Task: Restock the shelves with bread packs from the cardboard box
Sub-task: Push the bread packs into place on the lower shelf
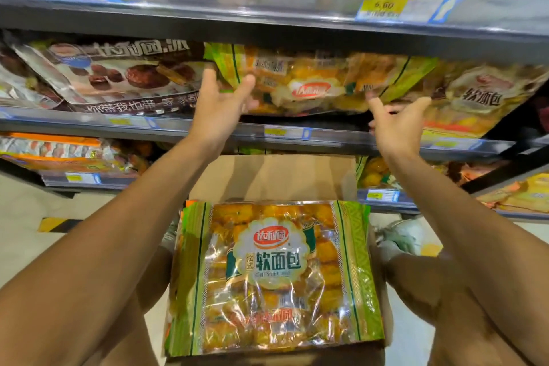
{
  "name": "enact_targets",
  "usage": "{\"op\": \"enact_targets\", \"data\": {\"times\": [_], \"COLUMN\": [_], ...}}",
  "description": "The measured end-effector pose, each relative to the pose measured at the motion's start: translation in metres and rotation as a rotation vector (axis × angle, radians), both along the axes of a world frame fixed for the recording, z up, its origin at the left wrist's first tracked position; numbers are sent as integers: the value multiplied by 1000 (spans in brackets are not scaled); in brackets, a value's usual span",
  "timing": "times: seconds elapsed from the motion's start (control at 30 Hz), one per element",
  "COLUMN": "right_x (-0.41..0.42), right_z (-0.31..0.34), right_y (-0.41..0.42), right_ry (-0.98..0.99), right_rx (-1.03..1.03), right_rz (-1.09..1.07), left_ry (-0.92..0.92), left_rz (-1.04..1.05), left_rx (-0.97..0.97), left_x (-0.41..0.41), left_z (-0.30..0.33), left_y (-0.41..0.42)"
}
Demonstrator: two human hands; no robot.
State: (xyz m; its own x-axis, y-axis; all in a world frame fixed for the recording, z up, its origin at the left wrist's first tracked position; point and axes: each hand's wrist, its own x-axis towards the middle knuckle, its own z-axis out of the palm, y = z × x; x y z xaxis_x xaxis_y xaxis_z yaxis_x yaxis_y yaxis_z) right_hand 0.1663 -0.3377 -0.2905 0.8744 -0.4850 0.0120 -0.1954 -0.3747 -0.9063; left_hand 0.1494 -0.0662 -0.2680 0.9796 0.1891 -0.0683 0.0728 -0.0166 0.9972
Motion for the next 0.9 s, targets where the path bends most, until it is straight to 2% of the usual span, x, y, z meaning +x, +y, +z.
{"op": "enact_targets", "data": {"times": [0.1,0.23,0.27,0.37,0.4,0.47,0.53,0.63,0.77,0.9], "right_x": [6,5,4,0,0,2,9,23,24,23], "right_z": [6,8,6,0,-4,-7,-8,-12,-19,-18], "right_y": [5,17,20,26,26,26,25,22,19,19], "right_ry": [-88,-87,-83,23,53,89,99,117,131,203], "right_rx": [154,-104,-213,-439,-466,-502,-523,-619,-695,-723], "right_rz": [19,194,272,415,416,400,423,440,428,439], "left_ry": [19,0,-35,-139,-151,-133,-63,77,64,246], "left_rz": [16,-85,-106,-116,-113,-81,-75,-220,-304,-376], "left_rx": [-91,39,168,771,899,1015,1047,998,992,896], "left_x": [6,6,5,0,-2,-2,1,10,37,51], "left_z": [4,4,-1,-15,-18,-22,-28,-36,-36,-34], "left_y": [-7,-18,-18,-14,-14,-14,-11,-11,-12,-11]}}
